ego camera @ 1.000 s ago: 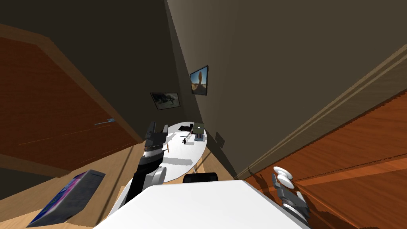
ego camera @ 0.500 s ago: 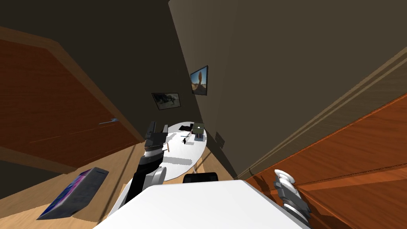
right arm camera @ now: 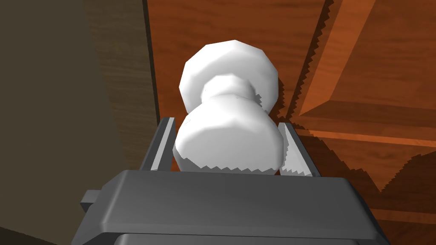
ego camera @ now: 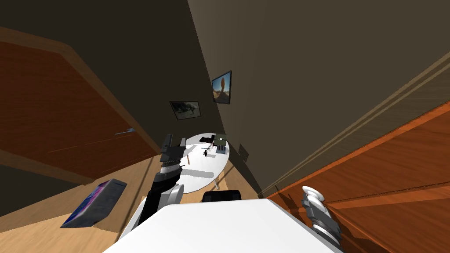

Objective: Pull the door open

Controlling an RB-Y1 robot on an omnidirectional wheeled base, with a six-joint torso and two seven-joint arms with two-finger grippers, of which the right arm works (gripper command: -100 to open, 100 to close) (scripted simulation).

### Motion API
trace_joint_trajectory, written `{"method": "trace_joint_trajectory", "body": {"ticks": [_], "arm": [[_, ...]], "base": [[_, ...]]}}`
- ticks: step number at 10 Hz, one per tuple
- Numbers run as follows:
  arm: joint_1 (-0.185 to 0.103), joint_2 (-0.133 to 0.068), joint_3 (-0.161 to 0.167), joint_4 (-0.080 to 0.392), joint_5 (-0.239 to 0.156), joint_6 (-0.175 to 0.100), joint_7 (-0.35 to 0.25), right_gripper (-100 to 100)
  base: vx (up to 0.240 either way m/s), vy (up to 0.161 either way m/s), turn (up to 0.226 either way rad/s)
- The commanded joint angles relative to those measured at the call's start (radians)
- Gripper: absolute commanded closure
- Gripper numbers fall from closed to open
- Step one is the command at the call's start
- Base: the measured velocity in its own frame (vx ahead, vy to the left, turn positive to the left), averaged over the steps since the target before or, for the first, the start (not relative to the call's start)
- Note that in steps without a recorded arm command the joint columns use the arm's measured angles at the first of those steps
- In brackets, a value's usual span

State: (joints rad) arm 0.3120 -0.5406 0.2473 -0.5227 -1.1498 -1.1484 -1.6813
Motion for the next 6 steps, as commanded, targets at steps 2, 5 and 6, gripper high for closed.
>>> {"method": "trace_joint_trajectory", "body": {"ticks": [2, 5, 6], "arm": [[0.019, -0.002, 0.029, -0.023, 0.019, -0.020, -0.010, 100], [0.032, -0.008, 0.064, -0.037, 0.044, -0.045, -0.028, 100], [0.036, -0.010, 0.078, -0.042, 0.053, -0.055, -0.035, 100]], "base": [[-0.183, 0.084, 0.036], [-0.203, 0.085, 0.040], [-0.220, 0.087, 0.041]]}}
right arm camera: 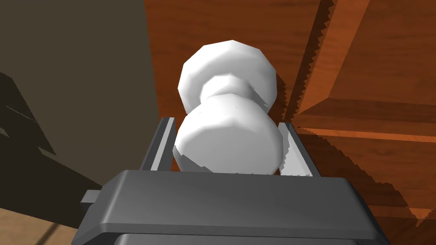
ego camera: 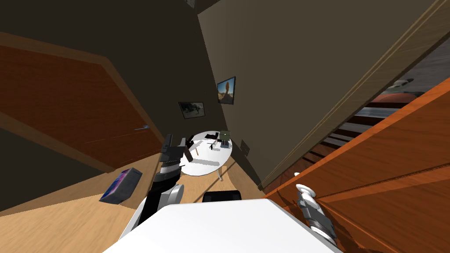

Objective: Pull the door open

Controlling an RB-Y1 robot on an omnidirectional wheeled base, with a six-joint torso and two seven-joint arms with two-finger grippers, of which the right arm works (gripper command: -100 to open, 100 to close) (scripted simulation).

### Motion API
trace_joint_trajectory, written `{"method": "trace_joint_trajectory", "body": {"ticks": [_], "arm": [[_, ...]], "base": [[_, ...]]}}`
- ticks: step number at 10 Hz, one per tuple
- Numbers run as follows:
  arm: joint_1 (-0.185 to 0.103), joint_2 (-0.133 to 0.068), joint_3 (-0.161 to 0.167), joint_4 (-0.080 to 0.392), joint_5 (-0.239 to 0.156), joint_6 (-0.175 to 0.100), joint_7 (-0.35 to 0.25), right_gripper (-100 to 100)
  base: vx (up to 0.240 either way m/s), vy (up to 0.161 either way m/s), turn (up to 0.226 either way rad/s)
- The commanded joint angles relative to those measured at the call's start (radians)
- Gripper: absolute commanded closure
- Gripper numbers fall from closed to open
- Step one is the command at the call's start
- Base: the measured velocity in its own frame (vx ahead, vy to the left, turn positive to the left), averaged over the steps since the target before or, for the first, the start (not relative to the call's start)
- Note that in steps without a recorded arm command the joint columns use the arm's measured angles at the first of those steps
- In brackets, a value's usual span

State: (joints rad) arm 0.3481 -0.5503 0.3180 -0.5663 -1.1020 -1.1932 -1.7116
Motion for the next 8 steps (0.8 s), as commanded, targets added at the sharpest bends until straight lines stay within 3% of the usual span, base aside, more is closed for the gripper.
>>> {"method": "trace_joint_trajectory", "body": {"ticks": [1, 2, 6, 8], "arm": [[0.000, 0.000, 0.000, 0.000, 0.000, 0.000, 0.000, 100], [0.008, -0.001, 0.024, -0.010, 0.017, -0.015, -0.006, 100], [0.019, -0.009, 0.058, -0.021, 0.044, -0.044, -0.018, 100], [0.030, -0.017, 0.092, -0.032, 0.071, -0.073, -0.030, 100]], "base": [[-0.095, 0.043, 0.011], [-0.128, 0.046, 0.044], [-0.209, 0.049, 0.038], [-0.215, 0.063, 0.041]]}}
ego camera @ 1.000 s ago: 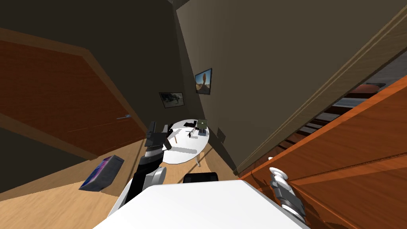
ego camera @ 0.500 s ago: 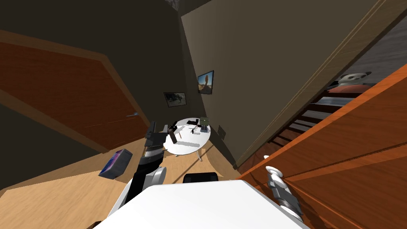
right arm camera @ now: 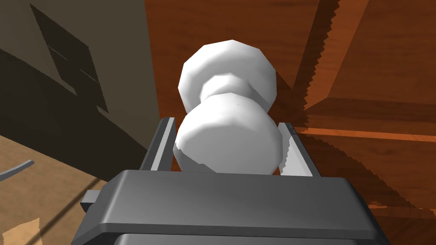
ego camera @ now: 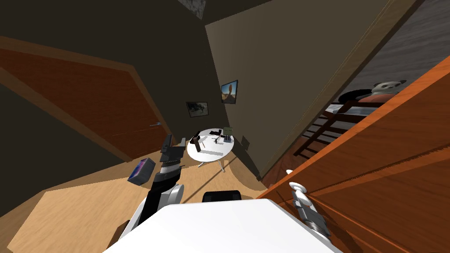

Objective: Pull the door open

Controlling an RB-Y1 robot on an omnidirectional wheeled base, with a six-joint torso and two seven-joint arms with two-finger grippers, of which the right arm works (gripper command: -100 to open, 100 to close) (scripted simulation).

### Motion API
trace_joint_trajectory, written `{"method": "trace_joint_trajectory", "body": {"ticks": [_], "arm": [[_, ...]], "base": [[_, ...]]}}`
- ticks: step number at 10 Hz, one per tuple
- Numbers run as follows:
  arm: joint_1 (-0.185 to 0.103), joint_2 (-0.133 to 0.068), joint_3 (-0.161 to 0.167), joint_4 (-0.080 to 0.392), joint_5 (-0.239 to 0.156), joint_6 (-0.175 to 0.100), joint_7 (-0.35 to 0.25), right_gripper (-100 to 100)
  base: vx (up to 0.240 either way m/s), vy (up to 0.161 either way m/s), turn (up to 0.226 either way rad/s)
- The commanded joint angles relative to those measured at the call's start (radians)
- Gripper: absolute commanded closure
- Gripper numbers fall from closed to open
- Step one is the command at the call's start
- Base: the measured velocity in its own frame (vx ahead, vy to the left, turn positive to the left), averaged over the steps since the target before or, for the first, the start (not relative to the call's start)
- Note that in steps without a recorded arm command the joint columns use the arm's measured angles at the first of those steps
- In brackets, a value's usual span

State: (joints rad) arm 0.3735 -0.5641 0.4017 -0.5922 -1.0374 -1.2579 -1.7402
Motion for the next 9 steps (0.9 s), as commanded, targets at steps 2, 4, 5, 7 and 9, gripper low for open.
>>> {"method": "trace_joint_trajectory", "body": {"ticks": [2, 4, 5, 7, 9], "arm": [[0.003, -0.004, 0.013, -0.002, 0.010, -0.008, -0.006, 100], [0.011, -0.008, 0.044, -0.009, 0.035, -0.033, -0.013, 100], [0.014, -0.010, 0.055, -0.012, 0.044, -0.043, -0.015, 100], [0.021, -0.017, 0.084, -0.019, 0.068, -0.068, -0.021, 100], [0.026, -0.021, 0.104, -0.024, 0.084, -0.086, -0.025, 100]], "base": [[-0.140, 0.036, 0.016], [-0.178, 0.002, 0.039], [-0.234, 0.026, 0.048], [-0.225, 0.013, 0.037], [-0.183, 0.025, 0.018]]}}
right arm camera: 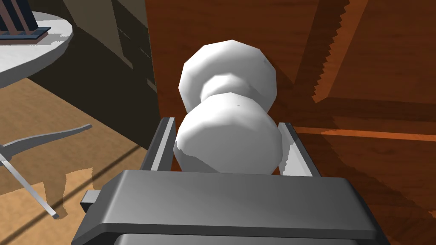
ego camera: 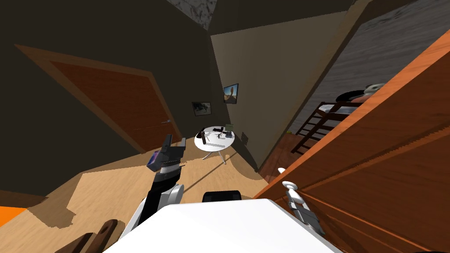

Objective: Pull the door open

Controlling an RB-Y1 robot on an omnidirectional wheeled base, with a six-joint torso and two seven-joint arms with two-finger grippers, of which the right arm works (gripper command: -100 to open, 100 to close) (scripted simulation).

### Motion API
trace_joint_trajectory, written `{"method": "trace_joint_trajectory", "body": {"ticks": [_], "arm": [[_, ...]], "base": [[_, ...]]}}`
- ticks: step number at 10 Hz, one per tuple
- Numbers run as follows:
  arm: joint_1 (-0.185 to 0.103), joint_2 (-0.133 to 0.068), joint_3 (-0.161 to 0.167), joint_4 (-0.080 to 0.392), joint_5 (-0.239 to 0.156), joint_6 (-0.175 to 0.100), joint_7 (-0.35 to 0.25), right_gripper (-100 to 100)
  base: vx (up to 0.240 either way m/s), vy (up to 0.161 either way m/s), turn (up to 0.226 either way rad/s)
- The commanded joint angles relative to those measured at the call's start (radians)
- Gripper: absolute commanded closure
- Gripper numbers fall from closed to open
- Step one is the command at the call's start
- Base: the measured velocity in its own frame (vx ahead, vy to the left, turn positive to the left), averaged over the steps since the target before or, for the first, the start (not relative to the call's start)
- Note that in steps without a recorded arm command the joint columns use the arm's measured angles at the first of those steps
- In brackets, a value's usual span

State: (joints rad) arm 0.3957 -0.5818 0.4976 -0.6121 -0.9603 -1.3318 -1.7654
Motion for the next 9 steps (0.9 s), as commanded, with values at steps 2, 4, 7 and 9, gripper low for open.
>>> {"method": "trace_joint_trajectory", "body": {"ticks": [2, 4, 7, 9], "arm": [[-0.001, 0.000, 0.012, 0.005, 0.010, -0.012, -0.005, 100], [0.003, -0.003, 0.037, 0.002, 0.032, -0.033, -0.007, 100], [0.008, -0.010, 0.068, -0.003, 0.060, -0.061, -0.009, 100], [0.011, -0.016, 0.088, -0.007, 0.078, -0.080, -0.010, 100]], "base": [[-0.161, 0.004, 0.025], [-0.159, -0.017, 0.038], [-0.182, -0.008, 0.026], [-0.202, -0.026, 0.029]]}}
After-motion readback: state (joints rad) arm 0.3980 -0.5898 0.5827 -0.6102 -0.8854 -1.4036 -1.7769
